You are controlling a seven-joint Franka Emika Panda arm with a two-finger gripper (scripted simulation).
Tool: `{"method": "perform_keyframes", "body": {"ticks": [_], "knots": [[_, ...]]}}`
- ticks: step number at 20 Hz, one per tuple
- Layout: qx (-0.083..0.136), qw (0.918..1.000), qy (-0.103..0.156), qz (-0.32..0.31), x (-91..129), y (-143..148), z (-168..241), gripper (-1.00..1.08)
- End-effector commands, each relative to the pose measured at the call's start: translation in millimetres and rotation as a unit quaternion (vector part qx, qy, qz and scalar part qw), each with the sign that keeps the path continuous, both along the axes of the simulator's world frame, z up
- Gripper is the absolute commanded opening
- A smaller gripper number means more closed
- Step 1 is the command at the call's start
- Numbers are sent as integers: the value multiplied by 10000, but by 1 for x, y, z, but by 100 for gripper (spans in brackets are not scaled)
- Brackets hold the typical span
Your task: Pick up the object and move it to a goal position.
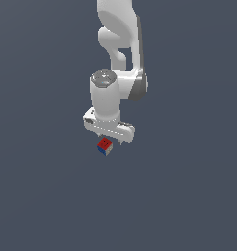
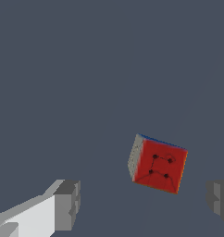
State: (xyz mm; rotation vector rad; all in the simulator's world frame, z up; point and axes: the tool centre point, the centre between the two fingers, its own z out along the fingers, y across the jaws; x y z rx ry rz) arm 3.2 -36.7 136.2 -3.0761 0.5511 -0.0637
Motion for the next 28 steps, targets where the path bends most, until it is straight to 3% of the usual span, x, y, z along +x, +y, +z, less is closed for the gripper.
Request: {"method": "perform_keyframes", "body": {"ticks": [1,12,21,28], "knots": [[7,9992,61,-388,-5,-9,-15,100],[-8,9905,208,-1363,-20,-30,-50,100],[-10,9897,218,-1413,-22,-32,-58,100],[-11,9894,219,-1433,-23,-32,-89,100]]}}
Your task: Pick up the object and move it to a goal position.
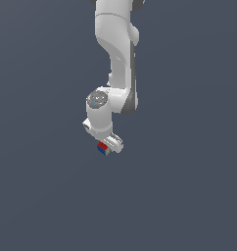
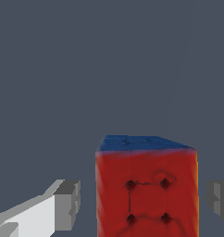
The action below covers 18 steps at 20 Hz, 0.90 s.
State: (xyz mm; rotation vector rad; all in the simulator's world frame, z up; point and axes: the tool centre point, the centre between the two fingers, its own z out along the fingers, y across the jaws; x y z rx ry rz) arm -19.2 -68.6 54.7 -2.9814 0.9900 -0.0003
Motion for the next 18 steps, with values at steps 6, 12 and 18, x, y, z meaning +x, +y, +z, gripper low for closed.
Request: {"method": "perform_keyframes", "body": {"ticks": [6,12,18], "knots": [[0,10000,2,-9,0,0,-21,100],[0,10000,2,-9,1,0,-22,-100],[3,10000,1,-8,0,1,-21,-100]]}}
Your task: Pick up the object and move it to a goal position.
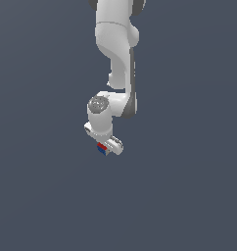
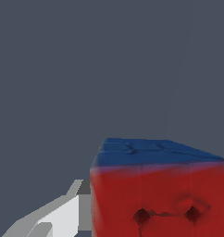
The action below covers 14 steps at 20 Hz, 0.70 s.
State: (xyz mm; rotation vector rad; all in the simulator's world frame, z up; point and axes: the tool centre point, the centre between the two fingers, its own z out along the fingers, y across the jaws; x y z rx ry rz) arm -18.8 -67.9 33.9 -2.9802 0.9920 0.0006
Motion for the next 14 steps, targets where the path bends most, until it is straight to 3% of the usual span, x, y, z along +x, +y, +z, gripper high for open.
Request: {"method": "perform_keyframes", "body": {"ticks": [1,7,14], "knots": [[0,10000,-1,-1,0,0,0,-100],[0,10000,-1,-1,9,-1,9,-100],[-4,10000,0,-1,35,-2,33,-100]]}}
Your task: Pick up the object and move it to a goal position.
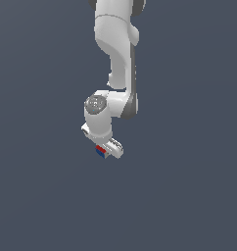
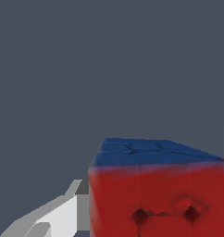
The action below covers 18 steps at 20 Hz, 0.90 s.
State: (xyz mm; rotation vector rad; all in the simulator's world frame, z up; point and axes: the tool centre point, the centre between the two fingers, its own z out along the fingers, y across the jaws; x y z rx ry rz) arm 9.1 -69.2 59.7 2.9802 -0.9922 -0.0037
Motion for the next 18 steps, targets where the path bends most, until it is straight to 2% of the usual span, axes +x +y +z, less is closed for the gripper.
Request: {"method": "perform_keyframes", "body": {"ticks": [1,18], "knots": [[-5,10000,-11,-1,12,-1,12,-100],[-5,10000,-11,-1,96,-4,87,-100]]}}
